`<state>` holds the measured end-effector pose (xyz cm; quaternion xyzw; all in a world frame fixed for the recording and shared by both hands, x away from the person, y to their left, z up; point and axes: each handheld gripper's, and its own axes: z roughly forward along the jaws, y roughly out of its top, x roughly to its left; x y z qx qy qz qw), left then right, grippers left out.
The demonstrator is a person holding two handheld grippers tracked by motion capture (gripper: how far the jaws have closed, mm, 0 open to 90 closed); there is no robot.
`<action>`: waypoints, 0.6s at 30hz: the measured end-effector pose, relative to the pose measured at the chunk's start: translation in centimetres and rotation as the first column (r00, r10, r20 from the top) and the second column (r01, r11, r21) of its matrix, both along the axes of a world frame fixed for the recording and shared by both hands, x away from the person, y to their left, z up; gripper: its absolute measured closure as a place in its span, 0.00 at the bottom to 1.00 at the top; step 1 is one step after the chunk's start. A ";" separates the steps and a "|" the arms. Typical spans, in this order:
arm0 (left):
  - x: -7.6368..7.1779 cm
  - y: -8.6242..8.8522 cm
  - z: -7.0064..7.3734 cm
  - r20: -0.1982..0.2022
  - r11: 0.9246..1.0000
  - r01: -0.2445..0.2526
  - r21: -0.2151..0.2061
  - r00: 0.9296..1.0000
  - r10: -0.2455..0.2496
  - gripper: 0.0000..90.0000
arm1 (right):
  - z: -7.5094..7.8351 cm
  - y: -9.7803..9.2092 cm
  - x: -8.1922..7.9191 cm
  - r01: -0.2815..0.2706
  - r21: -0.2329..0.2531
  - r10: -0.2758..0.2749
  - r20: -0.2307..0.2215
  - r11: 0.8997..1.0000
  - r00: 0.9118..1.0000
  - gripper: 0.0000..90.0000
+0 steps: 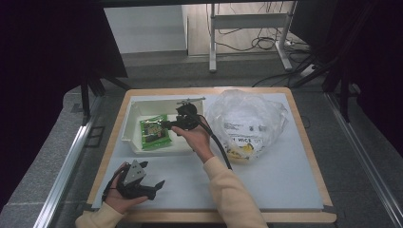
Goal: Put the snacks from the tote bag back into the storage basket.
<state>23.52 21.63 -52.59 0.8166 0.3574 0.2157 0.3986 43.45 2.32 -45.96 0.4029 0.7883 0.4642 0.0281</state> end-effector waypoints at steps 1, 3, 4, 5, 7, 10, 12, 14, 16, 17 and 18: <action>0.0 0.1 0.1 0.000 1.000 -0.005 -0.001 1.000 0.005 0.10 | 0.2 -0.3 -0.2 0.002 0.013 -0.002 0.011 1.000 1.000 0.41; 0.1 0.2 0.1 0.000 1.000 -0.014 -0.010 1.000 0.014 0.10 | 0.5 -1.0 -0.7 0.000 0.022 -0.001 0.030 1.000 1.000 0.42; 0.1 0.2 0.1 -0.001 1.000 -0.017 -0.013 1.000 0.017 0.10 | 0.7 -1.3 -0.9 -0.001 0.029 -0.001 0.038 1.000 0.999 0.42; 0.1 0.1 0.0 -0.002 1.000 -0.016 -0.007 1.000 0.016 0.10 | 0.9 -1.7 -1.1 0.000 0.034 -0.001 0.048 0.999 0.999 0.42; 0.1 0.0 0.0 -0.002 1.000 -0.013 0.004 1.000 0.013 0.09 | 1.5 -2.7 -1.8 -0.006 0.038 0.003 0.074 0.999 0.997 0.42; 0.1 -0.1 -0.1 0.000 1.000 -0.009 0.016 1.000 0.009 0.09 | 2.2 -4.3 -2.7 -0.012 0.039 0.009 0.088 0.999 0.996 0.42; 0.1 -0.2 -0.2 -0.001 1.000 -0.012 0.021 1.000 0.012 0.09 | 2.7 -6.4 -3.9 -0.012 0.047 0.008 0.096 0.999 0.995 0.41; 0.2 -0.2 -0.2 -0.003 1.000 -0.016 0.026 1.000 0.016 0.09 | 2.9 -7.1 -4.4 -0.011 0.044 0.006 0.100 0.999 0.995 0.41; 0.2 -0.3 -0.3 -0.003 0.999 -0.020 0.030 1.000 0.020 0.09 | 2.9 -9.3 -5.8 -0.002 0.028 -0.001 0.122 1.000 0.993 0.40; 0.2 -0.4 -0.3 -0.006 0.999 -0.021 0.033 1.000 0.021 0.09 | 2.9 -9.3 -5.8 -0.002 0.028 -0.001 0.122 1.000 0.993 0.40; 0.2 -0.4 -0.3 -0.007 0.999 -0.021 0.037 1.000 0.022 0.09 | 2.9 -10.0 -6.3 0.004 0.020 -0.006 0.121 1.000 0.993 0.40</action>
